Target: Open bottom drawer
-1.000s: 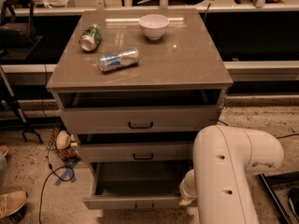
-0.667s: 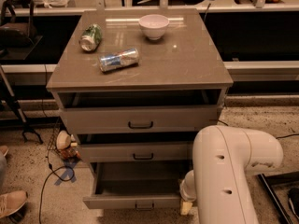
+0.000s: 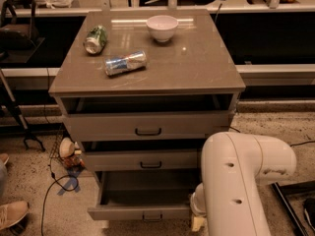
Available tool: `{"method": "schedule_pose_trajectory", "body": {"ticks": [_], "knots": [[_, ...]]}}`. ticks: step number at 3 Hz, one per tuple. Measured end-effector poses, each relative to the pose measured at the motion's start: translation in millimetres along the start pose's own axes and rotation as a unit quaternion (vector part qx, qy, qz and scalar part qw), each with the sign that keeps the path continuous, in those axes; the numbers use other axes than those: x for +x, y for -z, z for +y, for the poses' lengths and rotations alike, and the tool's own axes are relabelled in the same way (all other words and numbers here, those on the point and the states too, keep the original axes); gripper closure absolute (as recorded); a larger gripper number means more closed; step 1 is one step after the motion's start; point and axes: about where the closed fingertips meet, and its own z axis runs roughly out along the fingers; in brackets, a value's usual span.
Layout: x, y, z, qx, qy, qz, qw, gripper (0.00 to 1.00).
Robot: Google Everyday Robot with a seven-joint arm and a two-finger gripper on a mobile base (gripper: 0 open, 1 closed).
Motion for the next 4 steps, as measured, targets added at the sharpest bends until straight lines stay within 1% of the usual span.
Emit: {"method": "schedule_pose_trajectory", "body": {"ticks": [2, 3, 4], "knots": [[4.1, 2.6, 14.2, -0.003, 0.0, 0.005, 1.0, 0.64], [5.7, 5.9, 19.9, 0.0, 0.002, 0.004, 1.0, 0.95], [7.7, 8.3, 23.9, 0.003, 0.001, 0.004, 1.0, 1.0]]}}
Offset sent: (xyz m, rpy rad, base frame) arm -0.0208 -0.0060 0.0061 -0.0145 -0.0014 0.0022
